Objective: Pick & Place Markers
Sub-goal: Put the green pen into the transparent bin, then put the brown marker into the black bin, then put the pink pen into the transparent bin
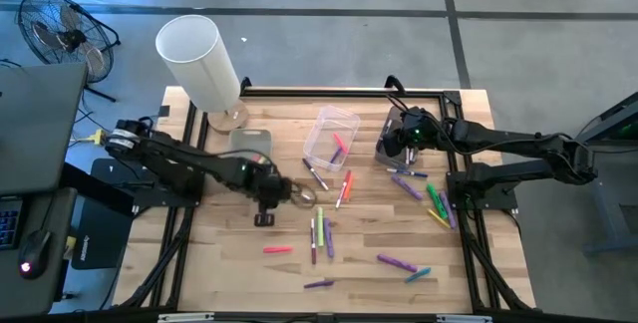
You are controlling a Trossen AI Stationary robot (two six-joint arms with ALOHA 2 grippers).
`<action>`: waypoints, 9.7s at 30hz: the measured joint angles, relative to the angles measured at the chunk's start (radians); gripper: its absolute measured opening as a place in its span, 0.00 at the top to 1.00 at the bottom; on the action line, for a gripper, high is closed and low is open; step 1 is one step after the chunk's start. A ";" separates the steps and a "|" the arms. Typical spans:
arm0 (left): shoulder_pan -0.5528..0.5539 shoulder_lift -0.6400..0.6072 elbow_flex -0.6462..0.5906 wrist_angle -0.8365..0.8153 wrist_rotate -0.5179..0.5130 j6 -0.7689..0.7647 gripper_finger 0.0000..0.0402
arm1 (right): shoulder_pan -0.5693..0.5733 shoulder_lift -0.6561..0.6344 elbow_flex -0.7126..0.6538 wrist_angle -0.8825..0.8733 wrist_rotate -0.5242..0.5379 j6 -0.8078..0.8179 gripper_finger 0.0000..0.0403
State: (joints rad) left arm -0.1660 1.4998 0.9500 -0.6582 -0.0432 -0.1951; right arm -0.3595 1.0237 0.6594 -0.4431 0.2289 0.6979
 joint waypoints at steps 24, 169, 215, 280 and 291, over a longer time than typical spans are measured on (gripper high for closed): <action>0.473 0.389 0.682 -0.008 0.139 0.112 0.91 | 0.000 0.000 0.000 0.012 -0.037 0.008 0.81; -0.142 -0.817 -0.325 0.224 -0.186 -0.441 1.00 | 0.323 0.212 0.246 -0.351 0.260 0.595 0.98; -0.142 -0.125 0.142 0.144 -0.359 -0.626 1.00 | 0.083 -0.115 0.060 -0.260 -0.038 -0.079 1.00; -0.476 0.379 0.160 0.050 -0.143 -0.595 0.62 | 0.108 -0.114 0.059 -0.278 0.021 -0.115 1.00; -0.477 0.389 0.163 0.055 -0.166 -0.582 0.93 | 0.108 -0.114 0.058 -0.278 0.007 -0.123 1.00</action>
State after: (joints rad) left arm -0.6426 1.8893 1.1130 -0.6029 -0.2097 -0.7771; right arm -0.2516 0.9092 0.7177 -0.7208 0.2356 0.5747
